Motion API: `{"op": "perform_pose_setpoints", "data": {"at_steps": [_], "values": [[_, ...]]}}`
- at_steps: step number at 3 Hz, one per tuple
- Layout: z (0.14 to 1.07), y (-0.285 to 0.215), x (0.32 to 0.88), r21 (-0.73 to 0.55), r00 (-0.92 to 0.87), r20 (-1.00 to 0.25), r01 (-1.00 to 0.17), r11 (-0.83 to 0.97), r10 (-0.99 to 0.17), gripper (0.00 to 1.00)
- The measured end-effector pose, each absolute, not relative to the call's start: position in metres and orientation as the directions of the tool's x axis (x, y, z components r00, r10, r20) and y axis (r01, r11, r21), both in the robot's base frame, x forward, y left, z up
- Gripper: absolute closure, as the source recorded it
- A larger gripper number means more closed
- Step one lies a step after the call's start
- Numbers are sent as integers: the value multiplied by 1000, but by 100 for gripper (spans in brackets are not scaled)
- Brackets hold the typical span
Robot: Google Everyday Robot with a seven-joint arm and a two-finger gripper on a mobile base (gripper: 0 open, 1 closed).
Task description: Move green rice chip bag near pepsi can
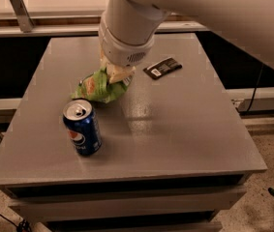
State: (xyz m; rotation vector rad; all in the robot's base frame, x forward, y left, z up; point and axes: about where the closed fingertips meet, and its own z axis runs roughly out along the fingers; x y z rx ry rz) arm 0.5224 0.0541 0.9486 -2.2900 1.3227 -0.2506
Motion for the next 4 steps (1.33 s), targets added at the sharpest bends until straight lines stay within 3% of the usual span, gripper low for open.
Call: {"op": "perform_pose_setpoints", "data": {"at_steps": [3,4], "values": [[940,54,523,-485,528,-85,-763,-428,-845,13],[940,54,522,-484,528,-84,-763,-428,-845,0]]}}
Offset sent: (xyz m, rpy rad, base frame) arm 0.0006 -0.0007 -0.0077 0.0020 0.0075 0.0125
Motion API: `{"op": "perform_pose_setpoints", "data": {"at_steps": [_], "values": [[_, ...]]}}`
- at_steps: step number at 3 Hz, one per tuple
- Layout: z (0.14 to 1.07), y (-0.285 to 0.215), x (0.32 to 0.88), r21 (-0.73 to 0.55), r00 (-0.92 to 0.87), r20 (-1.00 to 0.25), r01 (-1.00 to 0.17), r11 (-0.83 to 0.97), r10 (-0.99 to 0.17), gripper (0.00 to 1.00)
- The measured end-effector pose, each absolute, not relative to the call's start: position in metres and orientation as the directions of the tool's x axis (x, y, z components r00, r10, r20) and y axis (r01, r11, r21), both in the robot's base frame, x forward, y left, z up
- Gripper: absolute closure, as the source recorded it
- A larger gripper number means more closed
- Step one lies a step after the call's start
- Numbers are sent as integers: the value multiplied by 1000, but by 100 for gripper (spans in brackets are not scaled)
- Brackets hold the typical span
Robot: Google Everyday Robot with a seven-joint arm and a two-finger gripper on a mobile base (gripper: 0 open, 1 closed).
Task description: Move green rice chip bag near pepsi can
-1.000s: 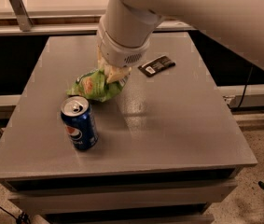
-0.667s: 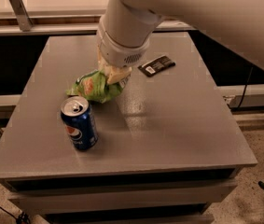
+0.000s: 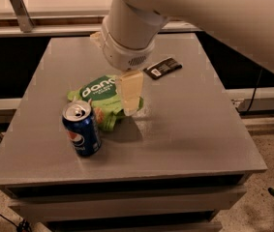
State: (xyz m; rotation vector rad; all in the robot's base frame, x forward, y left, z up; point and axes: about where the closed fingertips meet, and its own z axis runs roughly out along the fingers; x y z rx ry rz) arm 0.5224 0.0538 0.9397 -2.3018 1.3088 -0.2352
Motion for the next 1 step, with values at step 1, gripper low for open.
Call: {"op": "perform_pose_setpoints", "data": {"at_steps": [1], "values": [[940,54,522,-484,528,-84,-763,-428,-845,0]]}}
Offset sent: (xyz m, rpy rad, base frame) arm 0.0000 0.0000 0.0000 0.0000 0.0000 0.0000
